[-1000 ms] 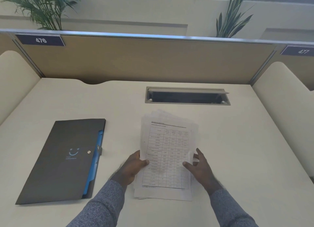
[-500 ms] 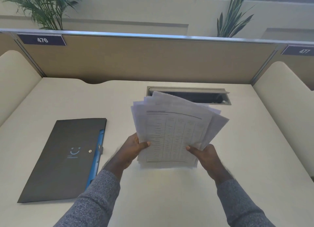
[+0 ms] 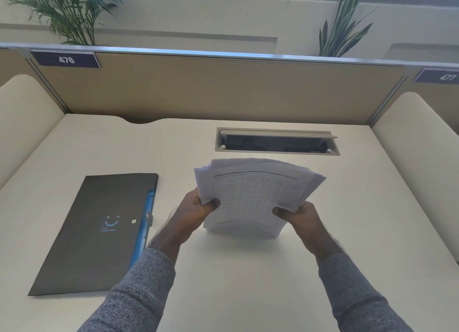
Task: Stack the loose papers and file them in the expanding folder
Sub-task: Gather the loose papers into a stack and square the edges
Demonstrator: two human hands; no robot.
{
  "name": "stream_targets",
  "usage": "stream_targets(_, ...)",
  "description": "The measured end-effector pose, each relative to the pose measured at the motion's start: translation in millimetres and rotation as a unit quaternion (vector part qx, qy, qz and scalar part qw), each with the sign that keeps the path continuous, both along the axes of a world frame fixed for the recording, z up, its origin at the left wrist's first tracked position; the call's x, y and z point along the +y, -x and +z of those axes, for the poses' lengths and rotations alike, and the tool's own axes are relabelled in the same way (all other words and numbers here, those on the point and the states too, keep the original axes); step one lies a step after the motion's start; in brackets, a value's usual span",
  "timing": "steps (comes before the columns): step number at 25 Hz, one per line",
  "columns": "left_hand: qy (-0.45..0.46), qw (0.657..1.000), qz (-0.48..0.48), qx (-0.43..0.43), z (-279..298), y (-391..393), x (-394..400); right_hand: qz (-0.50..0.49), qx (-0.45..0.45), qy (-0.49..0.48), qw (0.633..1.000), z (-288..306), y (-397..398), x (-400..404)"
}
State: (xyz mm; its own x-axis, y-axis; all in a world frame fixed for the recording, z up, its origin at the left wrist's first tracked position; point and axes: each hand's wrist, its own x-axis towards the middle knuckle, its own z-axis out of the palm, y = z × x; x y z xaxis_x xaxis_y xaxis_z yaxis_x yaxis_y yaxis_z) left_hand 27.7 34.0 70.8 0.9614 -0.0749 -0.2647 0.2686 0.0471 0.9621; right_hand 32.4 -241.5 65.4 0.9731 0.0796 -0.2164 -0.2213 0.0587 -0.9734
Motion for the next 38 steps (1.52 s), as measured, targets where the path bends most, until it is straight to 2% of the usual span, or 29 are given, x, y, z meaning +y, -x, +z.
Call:
stream_targets(5, 0.009, 0.999, 0.030, -0.023, 5, -2, -8, 0.014, 0.002, -0.018, 1.000, 0, 0, 1)
stream_targets(15, 0.022, 0.998, 0.025, -0.058, 17, -3, -16, -0.005, -0.031, -0.005, 0.999, 12, 1, 16)
stream_targets(22, 0.008, 0.999, 0.028, -0.021, 2, 1, -17, 0.007, -0.017, 0.012, 1.000, 5, 2, 13)
stream_targets(30, -0.003, 0.999, 0.013, -0.034, 4, 1, -15, 0.006, -0.022, 0.021, 1.000, 1, 3, 13)
stream_targets(38, -0.093, 0.995, -0.010, 0.015, -11, 5, -14, 0.037, 0.027, 0.133, 0.990, -27, 5, 3)
